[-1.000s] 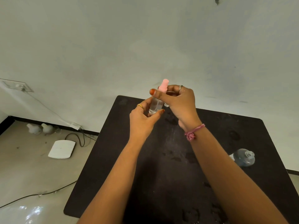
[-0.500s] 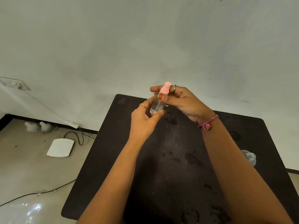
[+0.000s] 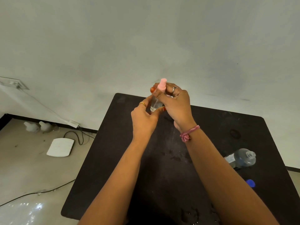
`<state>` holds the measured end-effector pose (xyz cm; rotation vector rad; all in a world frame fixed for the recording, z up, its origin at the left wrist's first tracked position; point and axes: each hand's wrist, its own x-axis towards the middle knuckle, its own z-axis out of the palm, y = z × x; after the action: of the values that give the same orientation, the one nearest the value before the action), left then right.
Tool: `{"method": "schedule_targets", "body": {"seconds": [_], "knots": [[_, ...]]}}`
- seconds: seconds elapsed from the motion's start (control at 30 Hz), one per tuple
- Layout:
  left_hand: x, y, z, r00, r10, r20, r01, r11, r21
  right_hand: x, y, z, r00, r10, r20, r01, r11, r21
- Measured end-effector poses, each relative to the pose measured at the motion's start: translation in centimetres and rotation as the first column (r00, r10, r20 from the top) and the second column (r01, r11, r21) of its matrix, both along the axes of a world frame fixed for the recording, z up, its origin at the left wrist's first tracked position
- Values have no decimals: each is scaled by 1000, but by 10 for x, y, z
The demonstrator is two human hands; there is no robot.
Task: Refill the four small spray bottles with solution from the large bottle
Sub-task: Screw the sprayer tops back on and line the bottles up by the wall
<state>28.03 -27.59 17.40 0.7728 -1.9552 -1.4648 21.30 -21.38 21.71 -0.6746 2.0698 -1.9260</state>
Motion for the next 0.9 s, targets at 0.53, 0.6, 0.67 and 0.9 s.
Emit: {"method": "schedule_targets", "body": {"seconds": [0.53, 0.6, 0.67, 0.9], "knots": [[0, 2, -16, 1000, 14, -9, -13, 997, 82, -2, 20, -32, 995, 65, 76, -81, 969, 235], [-1, 2, -21, 1000, 3, -1, -3, 996, 86, 0, 18, -43, 997, 29, 70, -43, 975, 219], [-3, 2, -26, 1000, -9, -2, 9, 996, 86, 0, 16, -53, 998, -28, 62, 16, 982, 190], [-18, -9, -49, 998, -61, 14, 60, 993, 98, -10, 2, -78, 987, -161, 10, 157, 972, 176]]}}
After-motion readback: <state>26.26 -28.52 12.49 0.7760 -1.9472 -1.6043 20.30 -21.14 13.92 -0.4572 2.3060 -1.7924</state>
